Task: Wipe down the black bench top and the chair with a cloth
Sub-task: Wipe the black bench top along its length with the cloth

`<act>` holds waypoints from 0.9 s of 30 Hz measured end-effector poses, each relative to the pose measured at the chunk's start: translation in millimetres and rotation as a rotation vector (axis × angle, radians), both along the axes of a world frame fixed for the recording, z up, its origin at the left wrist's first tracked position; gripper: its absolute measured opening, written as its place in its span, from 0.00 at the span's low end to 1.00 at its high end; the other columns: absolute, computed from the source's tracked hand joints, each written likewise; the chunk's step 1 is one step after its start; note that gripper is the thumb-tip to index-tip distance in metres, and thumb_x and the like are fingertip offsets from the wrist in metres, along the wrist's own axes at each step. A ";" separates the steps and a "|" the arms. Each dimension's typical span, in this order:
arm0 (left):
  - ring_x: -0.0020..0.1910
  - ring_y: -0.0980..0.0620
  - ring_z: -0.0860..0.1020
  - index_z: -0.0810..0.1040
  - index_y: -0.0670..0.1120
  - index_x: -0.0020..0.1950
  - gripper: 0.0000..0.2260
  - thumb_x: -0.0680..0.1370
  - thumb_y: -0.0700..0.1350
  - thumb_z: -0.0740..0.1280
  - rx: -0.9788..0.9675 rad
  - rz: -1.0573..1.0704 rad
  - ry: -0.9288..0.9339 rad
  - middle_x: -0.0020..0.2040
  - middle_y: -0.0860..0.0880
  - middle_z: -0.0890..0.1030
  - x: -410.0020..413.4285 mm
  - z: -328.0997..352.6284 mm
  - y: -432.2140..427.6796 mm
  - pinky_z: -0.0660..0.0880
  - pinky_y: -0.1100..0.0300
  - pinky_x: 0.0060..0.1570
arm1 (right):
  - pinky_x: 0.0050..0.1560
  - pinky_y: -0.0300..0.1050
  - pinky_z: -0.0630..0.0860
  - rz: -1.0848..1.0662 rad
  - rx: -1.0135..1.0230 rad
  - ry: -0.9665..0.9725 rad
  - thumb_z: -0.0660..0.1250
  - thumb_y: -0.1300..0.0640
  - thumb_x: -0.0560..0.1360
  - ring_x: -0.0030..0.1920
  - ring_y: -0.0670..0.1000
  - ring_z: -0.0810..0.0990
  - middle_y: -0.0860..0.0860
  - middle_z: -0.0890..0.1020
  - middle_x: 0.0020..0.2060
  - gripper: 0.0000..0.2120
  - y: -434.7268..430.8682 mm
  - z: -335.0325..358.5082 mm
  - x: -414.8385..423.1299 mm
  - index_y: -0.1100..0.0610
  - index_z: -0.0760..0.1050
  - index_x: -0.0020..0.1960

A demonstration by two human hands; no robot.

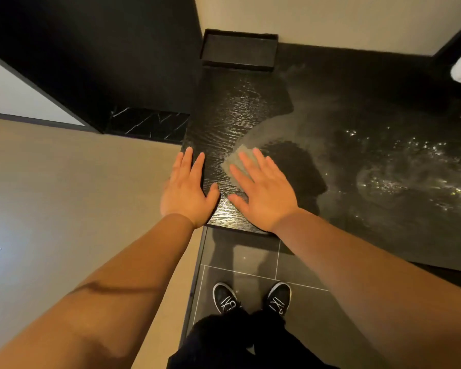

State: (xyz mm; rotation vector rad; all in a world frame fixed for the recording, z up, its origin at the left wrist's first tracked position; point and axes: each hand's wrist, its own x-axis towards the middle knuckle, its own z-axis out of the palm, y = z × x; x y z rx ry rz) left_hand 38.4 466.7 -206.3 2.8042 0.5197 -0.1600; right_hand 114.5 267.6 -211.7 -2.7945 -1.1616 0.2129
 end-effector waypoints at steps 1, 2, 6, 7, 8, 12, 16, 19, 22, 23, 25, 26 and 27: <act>0.86 0.50 0.46 0.54 0.53 0.86 0.35 0.82 0.63 0.59 0.006 -0.002 0.000 0.87 0.51 0.48 0.0 -0.3 -0.3 0.64 0.43 0.79 | 0.82 0.61 0.50 0.094 0.000 0.000 0.51 0.32 0.82 0.84 0.60 0.47 0.54 0.54 0.84 0.35 3.2 -1.9 -0.9 0.49 0.59 0.83; 0.86 0.50 0.46 0.55 0.53 0.86 0.35 0.82 0.63 0.59 0.008 -0.001 -0.001 0.87 0.50 0.49 0.3 0.4 -0.7 0.64 0.42 0.79 | 0.82 0.60 0.50 0.161 0.011 0.011 0.51 0.32 0.82 0.84 0.59 0.47 0.53 0.54 0.84 0.35 4.1 -1.9 3.2 0.48 0.59 0.83; 0.86 0.49 0.47 0.55 0.53 0.86 0.35 0.81 0.64 0.59 -0.010 0.001 -0.008 0.87 0.50 0.49 0.9 2.6 -1.8 0.63 0.41 0.80 | 0.82 0.60 0.49 0.187 0.025 0.027 0.51 0.34 0.83 0.83 0.59 0.51 0.51 0.55 0.84 0.32 -9.8 0.0 42.2 0.47 0.61 0.82; 0.86 0.49 0.47 0.54 0.54 0.86 0.35 0.81 0.64 0.58 -0.017 0.005 -0.008 0.87 0.50 0.49 1.3 2.5 -1.3 0.62 0.42 0.80 | 0.82 0.62 0.51 0.124 0.032 0.025 0.50 0.34 0.83 0.83 0.60 0.52 0.52 0.56 0.84 0.32 -15.6 0.4 53.3 0.48 0.62 0.82; 0.86 0.49 0.47 0.54 0.54 0.86 0.35 0.82 0.64 0.58 -0.022 0.012 -0.009 0.87 0.50 0.49 1.7 2.4 -0.6 0.61 0.42 0.81 | 0.81 0.64 0.53 0.051 0.039 0.026 0.49 0.34 0.83 0.83 0.61 0.52 0.52 0.56 0.84 0.32 -21.1 1.1 64.0 0.48 0.62 0.82; 0.86 0.48 0.48 0.54 0.54 0.86 0.35 0.81 0.64 0.59 0.005 0.009 -0.010 0.87 0.50 0.50 1.3 0.3 -0.1 0.60 0.43 0.81 | 0.82 0.62 0.49 -0.173 0.013 0.062 0.47 0.33 0.82 0.83 0.63 0.48 0.54 0.52 0.84 0.35 -15.7 6.0 69.2 0.49 0.58 0.83; 0.86 0.49 0.47 0.54 0.54 0.86 0.36 0.82 0.64 0.60 0.001 0.010 -0.006 0.87 0.51 0.49 2.9 2.6 -1.6 0.60 0.44 0.80 | 0.82 0.61 0.46 0.024 -0.002 0.064 0.47 0.31 0.82 0.83 0.62 0.44 0.54 0.49 0.84 0.37 6.3 9.3 26.5 0.49 0.55 0.84; 0.86 0.50 0.46 0.54 0.54 0.86 0.35 0.82 0.64 0.59 -0.007 0.018 -0.005 0.87 0.51 0.48 1.9 3.4 -1.4 0.61 0.44 0.81 | 0.83 0.59 0.47 0.192 0.027 0.083 0.50 0.31 0.82 0.84 0.59 0.45 0.52 0.51 0.85 0.36 8.0 5.8 14.7 0.48 0.58 0.84; 0.86 0.50 0.46 0.55 0.54 0.86 0.35 0.82 0.64 0.60 -0.013 0.012 -0.004 0.87 0.51 0.49 1.3 3.3 -1.1 0.61 0.44 0.80 | 0.83 0.56 0.44 0.265 0.021 0.152 0.49 0.30 0.81 0.84 0.55 0.43 0.48 0.49 0.85 0.34 1.1 6.5 38.1 0.45 0.58 0.83; 0.86 0.50 0.46 0.55 0.54 0.86 0.35 0.82 0.64 0.60 -0.017 0.011 -0.003 0.87 0.51 0.49 1.8 3.6 -0.7 0.61 0.44 0.80 | 0.83 0.57 0.45 0.247 0.031 0.165 0.48 0.30 0.81 0.84 0.55 0.44 0.47 0.50 0.85 0.34 -2.9 8.2 50.7 0.44 0.59 0.83; 0.86 0.49 0.47 0.54 0.55 0.86 0.35 0.82 0.63 0.60 -0.017 0.012 -0.001 0.87 0.51 0.49 1.6 4.5 -0.3 0.61 0.44 0.80 | 0.82 0.61 0.48 0.109 0.056 0.143 0.46 0.31 0.81 0.84 0.57 0.47 0.49 0.53 0.84 0.35 -13.9 9.9 75.5 0.45 0.60 0.82; 0.86 0.49 0.47 0.54 0.55 0.86 0.35 0.82 0.63 0.60 -0.019 0.010 -0.002 0.87 0.51 0.49 2.1 5.1 -0.4 0.62 0.44 0.79 | 0.82 0.62 0.49 0.019 0.057 0.123 0.46 0.32 0.81 0.84 0.59 0.48 0.49 0.53 0.84 0.34 -20.4 9.7 85.8 0.45 0.60 0.83; 0.86 0.50 0.47 0.54 0.55 0.86 0.35 0.82 0.63 0.60 -0.025 0.013 -0.002 0.87 0.51 0.49 1.8 5.5 -0.2 0.63 0.44 0.79 | 0.81 0.63 0.50 -0.066 0.046 0.112 0.45 0.33 0.82 0.84 0.59 0.48 0.50 0.53 0.84 0.33 -25.6 8.8 92.7 0.45 0.59 0.83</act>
